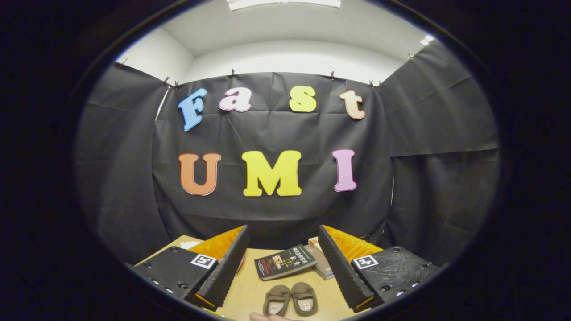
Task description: Open the storage box then place both shoes into the box .Put the left shoe in first, then the right shoe, with the right side of both shoes facing outward in a uniform manner.
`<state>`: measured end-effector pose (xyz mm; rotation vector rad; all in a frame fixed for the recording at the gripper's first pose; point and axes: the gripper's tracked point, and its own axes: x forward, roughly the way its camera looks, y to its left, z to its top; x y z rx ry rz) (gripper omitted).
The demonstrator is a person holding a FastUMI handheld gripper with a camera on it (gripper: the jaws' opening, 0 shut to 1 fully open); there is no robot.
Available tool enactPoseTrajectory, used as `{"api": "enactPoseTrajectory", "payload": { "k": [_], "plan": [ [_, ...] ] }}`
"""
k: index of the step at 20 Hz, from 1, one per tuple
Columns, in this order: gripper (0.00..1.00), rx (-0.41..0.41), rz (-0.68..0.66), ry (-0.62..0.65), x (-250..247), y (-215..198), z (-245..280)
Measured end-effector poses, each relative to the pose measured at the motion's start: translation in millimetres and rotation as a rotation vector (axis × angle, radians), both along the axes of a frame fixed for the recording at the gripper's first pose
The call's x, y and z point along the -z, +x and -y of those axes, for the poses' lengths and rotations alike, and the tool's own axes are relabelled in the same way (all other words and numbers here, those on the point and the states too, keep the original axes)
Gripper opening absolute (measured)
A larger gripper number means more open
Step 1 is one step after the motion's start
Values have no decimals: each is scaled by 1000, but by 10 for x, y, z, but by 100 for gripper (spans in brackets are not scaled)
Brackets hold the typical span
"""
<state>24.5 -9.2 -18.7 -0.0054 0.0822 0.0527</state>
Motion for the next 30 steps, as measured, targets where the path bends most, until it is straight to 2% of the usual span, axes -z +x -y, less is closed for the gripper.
{"api": "enactPoseTrajectory", "payload": {
  "k": [5, 7, 9, 11, 15, 18, 21, 23, 24, 27, 30],
  "plan": [
    [95, -18, -29, -6, 285, 101, -77],
    [95, -51, -63, -4, 495, 174, -177],
    [95, -109, -109, 20, 751, 250, -327],
    [95, -202, -171, 33, 1032, 353, -583],
    [95, -365, -433, 123, 1912, 526, -1130],
    [95, -454, -583, 159, 2447, 619, -1522],
    [95, -537, -736, 247, 2844, 622, -1840],
    [95, -589, -792, 315, 2932, 618, -2051],
    [95, -606, -807, 331, 3003, 628, -2151],
    [95, -583, -922, 332, 3334, 618, -2238],
    [95, -576, -991, 414, 3449, 673, -2266]
  ]
}}
